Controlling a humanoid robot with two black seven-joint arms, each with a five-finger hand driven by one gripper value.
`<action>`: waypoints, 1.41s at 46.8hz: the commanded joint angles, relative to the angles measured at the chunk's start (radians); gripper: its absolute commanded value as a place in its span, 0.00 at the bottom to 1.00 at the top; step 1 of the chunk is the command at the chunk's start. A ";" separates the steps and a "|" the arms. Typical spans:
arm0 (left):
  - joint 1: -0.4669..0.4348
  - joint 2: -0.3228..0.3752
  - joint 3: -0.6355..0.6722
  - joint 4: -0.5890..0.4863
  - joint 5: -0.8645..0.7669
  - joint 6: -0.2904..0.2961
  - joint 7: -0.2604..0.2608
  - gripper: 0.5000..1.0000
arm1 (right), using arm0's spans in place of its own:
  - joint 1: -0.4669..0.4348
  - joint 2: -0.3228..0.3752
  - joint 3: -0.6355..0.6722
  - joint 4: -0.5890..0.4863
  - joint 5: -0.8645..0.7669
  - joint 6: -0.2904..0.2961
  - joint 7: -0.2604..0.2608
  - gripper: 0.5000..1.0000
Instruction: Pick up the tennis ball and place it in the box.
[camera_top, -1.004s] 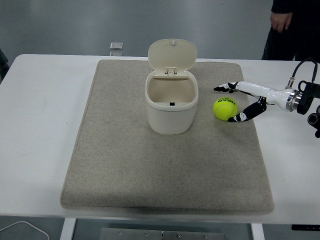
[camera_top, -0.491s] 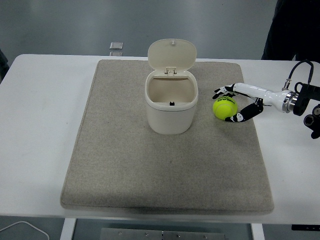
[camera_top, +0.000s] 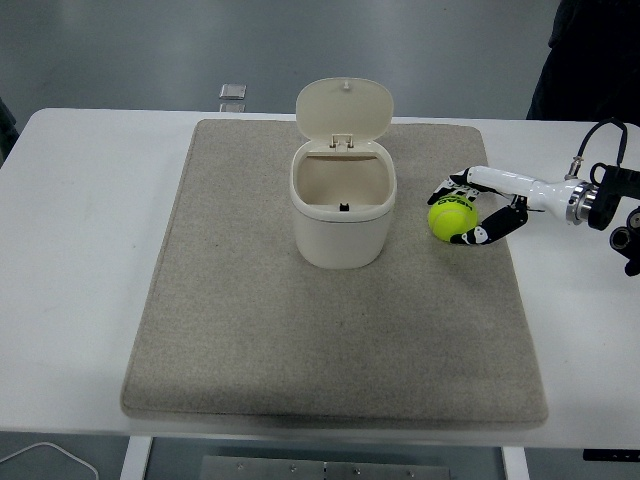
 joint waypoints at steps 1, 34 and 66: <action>0.000 0.000 0.000 0.000 0.000 -0.001 0.000 0.98 | 0.005 -0.007 0.006 0.014 0.002 0.024 0.001 0.00; 0.000 0.000 0.000 0.000 0.000 -0.001 0.000 0.98 | 0.203 -0.227 0.020 0.187 0.142 0.266 0.023 0.00; 0.000 0.000 0.000 0.000 0.000 -0.001 0.000 0.98 | 0.263 -0.182 0.060 0.345 0.221 0.300 0.003 0.00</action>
